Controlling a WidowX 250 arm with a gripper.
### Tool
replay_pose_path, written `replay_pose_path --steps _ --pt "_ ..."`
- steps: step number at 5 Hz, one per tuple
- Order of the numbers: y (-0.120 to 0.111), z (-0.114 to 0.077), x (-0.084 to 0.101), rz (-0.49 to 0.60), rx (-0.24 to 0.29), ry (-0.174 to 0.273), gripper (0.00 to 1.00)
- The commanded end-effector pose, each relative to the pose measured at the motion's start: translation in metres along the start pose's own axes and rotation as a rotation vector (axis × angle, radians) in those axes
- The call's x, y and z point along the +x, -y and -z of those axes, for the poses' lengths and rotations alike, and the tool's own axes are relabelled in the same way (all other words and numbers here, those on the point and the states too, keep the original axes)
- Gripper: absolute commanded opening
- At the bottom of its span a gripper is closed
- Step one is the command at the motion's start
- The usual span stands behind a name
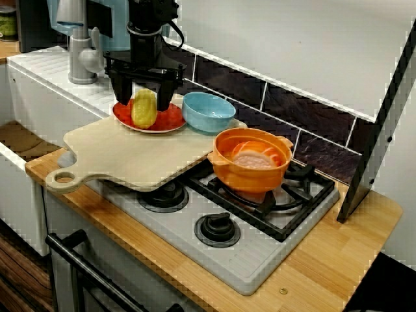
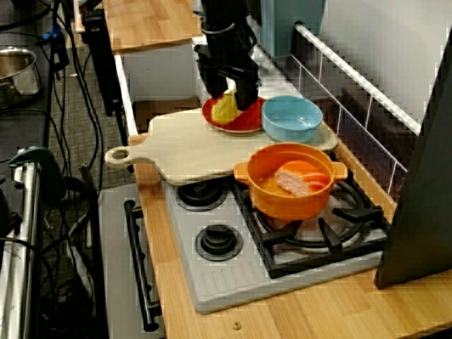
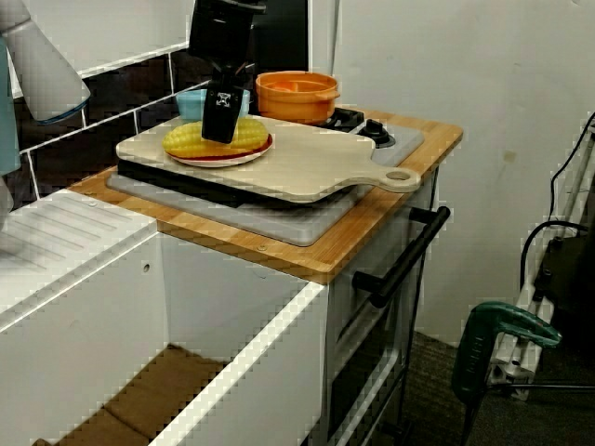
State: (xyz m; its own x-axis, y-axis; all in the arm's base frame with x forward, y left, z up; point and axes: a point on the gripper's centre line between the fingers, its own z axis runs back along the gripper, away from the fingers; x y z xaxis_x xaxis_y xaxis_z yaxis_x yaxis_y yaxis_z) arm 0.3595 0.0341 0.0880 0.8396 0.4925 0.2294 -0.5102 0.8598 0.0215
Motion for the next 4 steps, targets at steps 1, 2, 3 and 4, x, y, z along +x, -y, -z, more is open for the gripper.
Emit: replay_pose_path --steps 1,2,3,4 --pt "-0.0002 -0.0053 0.0056 0.006 0.005 0.035 1.0" --pt "0.0001 -0.0062 0.0065 0.009 -0.003 0.024 0.0" --pt "-0.0004 -0.0092 0.0078 0.004 -0.011 0.019 0.0" --pt "-0.0015 -0.0141 0.0086 0.001 -0.023 0.017 0.0"
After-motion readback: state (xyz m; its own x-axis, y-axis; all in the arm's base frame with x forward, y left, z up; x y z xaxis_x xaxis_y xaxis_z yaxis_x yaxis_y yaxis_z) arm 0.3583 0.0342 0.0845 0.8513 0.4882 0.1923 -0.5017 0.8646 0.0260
